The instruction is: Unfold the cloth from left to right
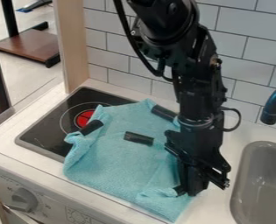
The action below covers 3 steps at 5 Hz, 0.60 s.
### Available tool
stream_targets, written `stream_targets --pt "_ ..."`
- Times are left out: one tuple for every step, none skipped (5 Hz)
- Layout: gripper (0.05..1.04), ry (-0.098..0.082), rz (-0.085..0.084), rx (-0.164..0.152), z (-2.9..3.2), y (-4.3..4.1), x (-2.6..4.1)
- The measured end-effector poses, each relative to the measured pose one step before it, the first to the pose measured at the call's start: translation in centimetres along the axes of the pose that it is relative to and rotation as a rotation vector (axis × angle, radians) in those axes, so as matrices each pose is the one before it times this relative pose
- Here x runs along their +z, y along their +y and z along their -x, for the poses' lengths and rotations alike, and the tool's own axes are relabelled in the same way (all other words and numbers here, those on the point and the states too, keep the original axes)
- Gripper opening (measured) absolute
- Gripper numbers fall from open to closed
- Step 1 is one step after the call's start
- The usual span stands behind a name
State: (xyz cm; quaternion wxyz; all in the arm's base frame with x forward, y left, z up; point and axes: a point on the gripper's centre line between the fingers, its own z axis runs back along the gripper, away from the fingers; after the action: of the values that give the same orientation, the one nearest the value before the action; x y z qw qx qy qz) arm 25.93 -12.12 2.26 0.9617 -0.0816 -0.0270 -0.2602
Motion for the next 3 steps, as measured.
stream_targets --pt "0.247 -0.0023 -0.0115 -0.0079 -0.086 -0.105 -0.045" --pt "0.495 0.0096 0.0014 -0.0147 0.151 -0.069 0.037" --pt "0.793 0.0041 0.0123 -0.0232 0.274 -0.313 1.107"
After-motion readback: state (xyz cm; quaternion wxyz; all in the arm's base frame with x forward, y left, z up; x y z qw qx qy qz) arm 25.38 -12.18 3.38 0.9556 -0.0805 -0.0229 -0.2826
